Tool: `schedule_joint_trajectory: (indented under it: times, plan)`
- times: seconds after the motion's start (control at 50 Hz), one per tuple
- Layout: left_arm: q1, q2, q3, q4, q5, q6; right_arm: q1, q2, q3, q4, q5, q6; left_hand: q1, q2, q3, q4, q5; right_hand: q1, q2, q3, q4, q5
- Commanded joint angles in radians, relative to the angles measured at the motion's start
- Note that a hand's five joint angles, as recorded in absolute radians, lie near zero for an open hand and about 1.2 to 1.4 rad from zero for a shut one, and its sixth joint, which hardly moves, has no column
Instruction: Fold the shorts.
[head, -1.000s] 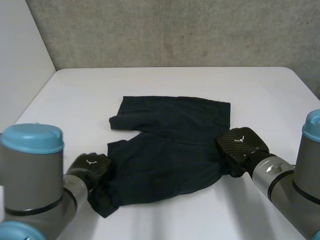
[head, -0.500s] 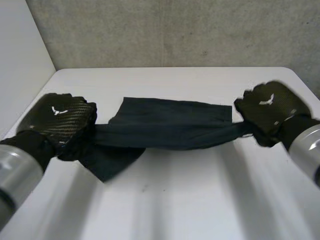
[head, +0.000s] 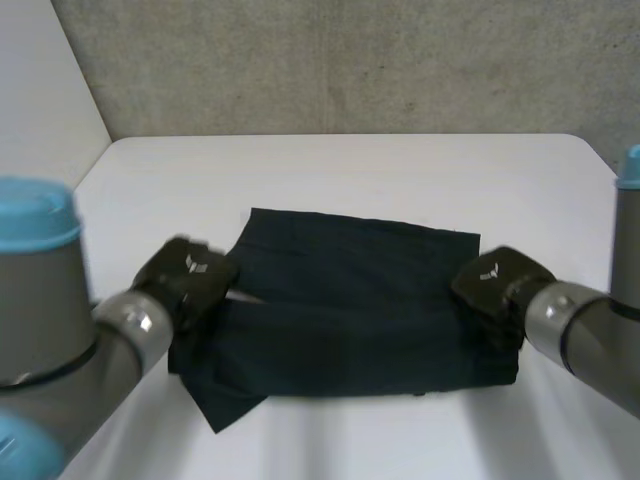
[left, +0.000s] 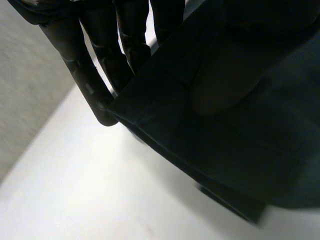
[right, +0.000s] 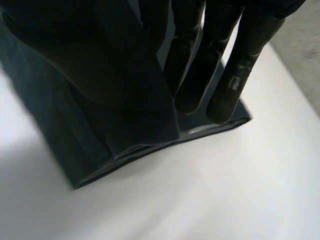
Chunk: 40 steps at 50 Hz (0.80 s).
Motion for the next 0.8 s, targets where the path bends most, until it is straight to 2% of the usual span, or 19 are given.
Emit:
schedule_joint_trajectory:
  times: [0.02, 0.08, 0.18, 0.3, 0.38, 0.4, 0.42, 0.46, 0.48, 0.56, 0.68, 0.72, 0.8]
  plan:
    - [0.001, -0.295, 0.322, 0.121, -0.008, 0.0, 0.002, 0.19, -0.186, -0.167, 0.067, 0.011, 0.248, 0.199, 0.211, 0.196, 0.262, 0.421, 0.218, 0.224, 0.205, 0.232]
    - [0.003, -0.437, 0.504, 0.127, -0.021, 0.0, 0.004, 0.272, -0.267, -0.247, 0.099, 0.004, 0.248, 0.199, 0.211, 0.196, 0.262, 0.421, 0.218, 0.224, 0.205, 0.232]
    - [0.007, -0.687, 0.823, 0.13, -0.057, 0.02, 0.004, 0.414, -0.382, -0.388, 0.107, -0.011, 0.248, 0.199, 0.211, 0.196, 0.262, 0.421, 0.218, 0.224, 0.205, 0.232]
    - [0.018, -0.867, 1.034, 0.153, -0.071, 0.106, 0.004, 0.57, -0.488, -0.555, 0.104, -0.081, 0.248, 0.199, 0.211, 0.196, 0.262, 0.421, 0.218, 0.224, 0.205, 0.232]
    - [0.015, -0.927, 1.086, 0.277, -0.068, 0.14, 0.002, 0.682, -0.568, -0.653, 0.108, -0.149, 0.248, 0.199, 0.211, 0.196, 0.262, 0.421, 0.218, 0.224, 0.205, 0.232]
    - [0.013, -0.933, 1.086, 0.309, -0.068, 0.142, 0.002, 0.693, -0.577, -0.676, 0.108, -0.146, 0.211, 0.161, 0.173, 0.159, 0.225, 0.23, 0.027, 0.033, 0.014, 0.041]
    - [0.004, -0.941, 1.08, 0.378, -0.068, 0.142, 0.001, 0.698, -0.584, -0.69, 0.11, -0.143, -0.141, -0.191, -0.179, -0.193, -0.127, -0.097, -0.301, -0.294, -0.314, -0.287]
    - [-0.002, -0.941, 1.069, 0.42, -0.07, 0.14, -0.003, 0.705, -0.599, -0.732, 0.128, -0.117, -0.728, -0.778, -0.766, -0.781, -0.714, -0.801, -1.004, -0.998, -1.017, -0.99]
    - [-0.005, -0.941, 1.063, 0.439, -0.074, 0.14, -0.003, 0.701, -0.597, -0.744, 0.137, -0.1, -0.973, -1.023, -1.011, -1.026, -0.959, -0.801, -1.004, -0.998, -1.017, -0.99]
    - [-0.02, -0.915, 1.004, 0.487, -0.077, 0.135, -0.007, 0.612, -0.541, -0.747, 0.156, 0.036, -0.973, -1.023, -1.011, -1.026, -0.959, -0.801, -1.004, -0.998, -1.017, -0.99]
    - [-0.017, -0.696, 0.778, 0.478, -0.077, 0.103, -0.053, 0.357, -0.355, -0.671, 0.144, 0.277, -0.973, -1.023, -1.011, -1.026, -0.959, -0.801, -1.004, -0.998, -1.017, -0.99]
    - [-0.016, -0.639, 0.712, 0.476, -0.074, 0.079, -0.07, 0.274, -0.288, -0.571, 0.108, 0.328, -0.973, -1.023, -1.011, -1.026, -0.959, -0.801, -1.004, -0.998, -1.017, -0.99]
    - [0.004, -0.455, 0.481, 0.449, -0.058, -0.065, -0.098, 0.205, -0.176, -0.405, 0.007, 0.389, -0.973, -1.023, -1.011, -1.026, -0.959, -0.801, -1.004, -0.998, -1.017, -0.99]
